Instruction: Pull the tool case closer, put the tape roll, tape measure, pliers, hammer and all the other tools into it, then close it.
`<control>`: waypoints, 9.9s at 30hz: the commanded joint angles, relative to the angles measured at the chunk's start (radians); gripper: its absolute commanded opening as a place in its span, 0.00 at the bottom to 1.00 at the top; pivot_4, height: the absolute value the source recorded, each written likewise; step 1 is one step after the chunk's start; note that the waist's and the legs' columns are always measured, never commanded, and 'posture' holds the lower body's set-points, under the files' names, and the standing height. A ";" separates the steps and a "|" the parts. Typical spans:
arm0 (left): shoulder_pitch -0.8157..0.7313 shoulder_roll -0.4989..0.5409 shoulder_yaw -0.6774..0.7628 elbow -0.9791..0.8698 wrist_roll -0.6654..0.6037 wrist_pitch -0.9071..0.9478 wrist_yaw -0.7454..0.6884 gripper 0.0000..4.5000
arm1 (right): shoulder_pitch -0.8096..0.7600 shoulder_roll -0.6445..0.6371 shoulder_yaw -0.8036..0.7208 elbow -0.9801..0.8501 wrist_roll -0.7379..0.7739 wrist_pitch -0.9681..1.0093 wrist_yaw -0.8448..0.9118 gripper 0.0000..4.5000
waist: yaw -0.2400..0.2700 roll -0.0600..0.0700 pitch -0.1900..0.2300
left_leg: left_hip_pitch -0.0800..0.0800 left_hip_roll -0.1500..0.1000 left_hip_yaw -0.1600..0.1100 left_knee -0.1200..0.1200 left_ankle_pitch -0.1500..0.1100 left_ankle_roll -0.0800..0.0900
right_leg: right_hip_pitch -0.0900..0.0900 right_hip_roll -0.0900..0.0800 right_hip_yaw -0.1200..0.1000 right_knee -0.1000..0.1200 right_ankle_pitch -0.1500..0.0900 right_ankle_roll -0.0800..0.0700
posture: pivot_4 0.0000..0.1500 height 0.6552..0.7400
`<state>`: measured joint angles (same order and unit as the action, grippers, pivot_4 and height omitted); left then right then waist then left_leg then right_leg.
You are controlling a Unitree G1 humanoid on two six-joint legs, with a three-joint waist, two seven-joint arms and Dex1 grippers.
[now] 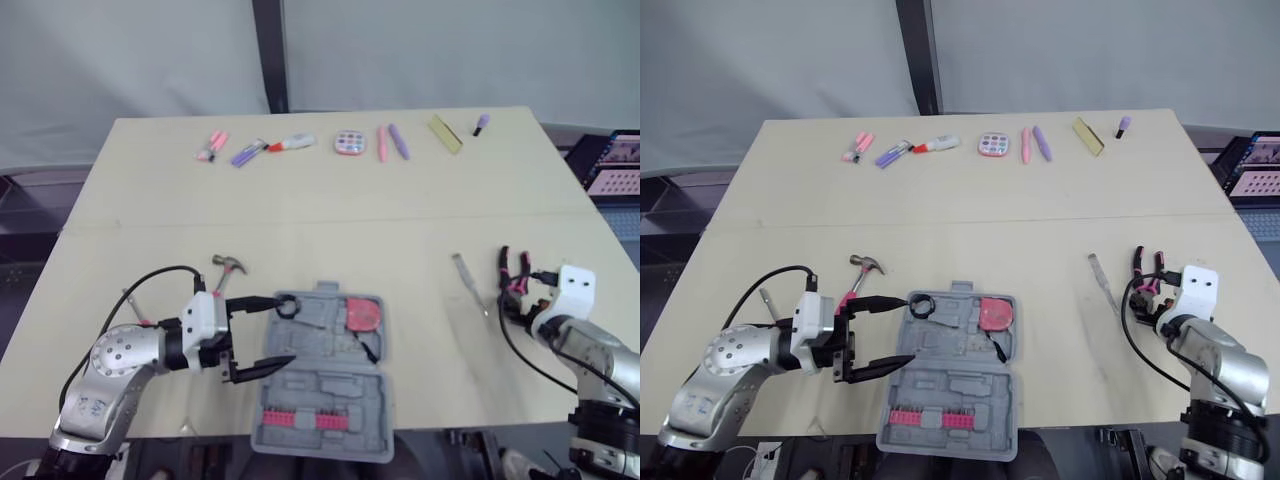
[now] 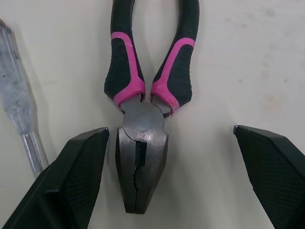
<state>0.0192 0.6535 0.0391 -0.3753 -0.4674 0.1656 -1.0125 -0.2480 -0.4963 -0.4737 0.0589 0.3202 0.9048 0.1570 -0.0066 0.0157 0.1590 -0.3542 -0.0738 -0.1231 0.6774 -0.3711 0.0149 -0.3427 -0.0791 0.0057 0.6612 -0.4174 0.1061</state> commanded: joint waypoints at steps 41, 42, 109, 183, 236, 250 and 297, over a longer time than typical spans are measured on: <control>-0.045 0.022 0.034 0.076 -0.016 -0.051 -0.064 1.00 | 0.096 -0.224 0.074 -0.356 0.082 0.099 0.227 0.21 | 0.001 0.004 0.001 | -0.001 0.000 0.000 0.000 0.000 0.000 | 0.000 0.000 0.000 -0.001 0.000 0.000 | 1.00 1.00; -0.043 0.023 0.037 0.078 -0.018 -0.052 -0.068 1.00 | 0.109 -0.271 0.092 -0.394 0.102 0.107 0.281 0.21 | 0.001 0.004 0.001 | -0.001 0.000 0.001 0.000 0.000 0.000 | 0.000 0.000 0.000 -0.001 0.000 0.000 | 1.00 1.00; 0.291 0.086 0.273 0.139 0.012 -0.167 -0.099 1.00 | -0.667 -0.117 1.284 -0.307 -0.153 0.060 0.876 0.21 | -0.024 -0.001 0.004 | -0.004 0.000 -0.001 -0.003 0.000 -0.001 | -0.013 -0.002 -0.002 0.003 0.000 0.000 | 1.00 1.00; 0.291 0.056 0.231 0.137 0.026 -0.193 -0.075 1.00 | -0.323 0.028 0.884 -0.329 -0.013 -0.205 0.848 0.08 | -0.023 -0.003 0.002 | -0.004 0.000 -0.002 -0.002 0.000 -0.001 | -0.013 -0.002 -0.002 0.007 0.000 0.000 | 1.00 1.00; 0.259 0.067 0.199 0.095 0.025 -0.155 -0.072 1.00 | -0.166 0.080 0.991 0.094 -0.318 -0.548 0.822 0.01 | -0.023 -0.004 -0.001 | 0.002 0.000 -0.002 -0.002 0.000 -0.001 | -0.008 -0.002 -0.002 0.007 0.000 0.000 | 1.00 1.00; 0.241 0.065 0.175 0.095 0.027 -0.154 -0.060 1.00 | -0.155 0.064 1.027 0.111 -0.347 -0.466 0.829 0.01 | -0.020 -0.008 -0.013 | 0.018 0.001 -0.004 -0.012 0.000 -0.002 | 0.005 -0.002 -0.001 -0.003 0.000 0.000 | 1.00 1.00; 0.277 0.086 0.193 0.083 0.049 -0.174 -0.068 1.00 | 0.125 -0.293 0.468 -0.671 0.059 -0.109 0.872 0.01 | -0.007 -0.008 -0.008 | -0.001 0.000 -0.004 -0.012 0.000 -0.002 | -0.007 -0.002 -0.001 -0.006 0.000 0.000 | 1.00 1.00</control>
<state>0.2779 0.7293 0.2097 -0.2647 -0.4246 0.0145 -1.0747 -0.1487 -0.7688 0.0528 -0.5418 0.3353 0.7817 1.0079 -0.0137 0.0081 0.1510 -0.3547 -0.0736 -0.1266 0.6651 -0.3717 0.0130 -0.3487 -0.0810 0.0046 0.6535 -0.4175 0.1056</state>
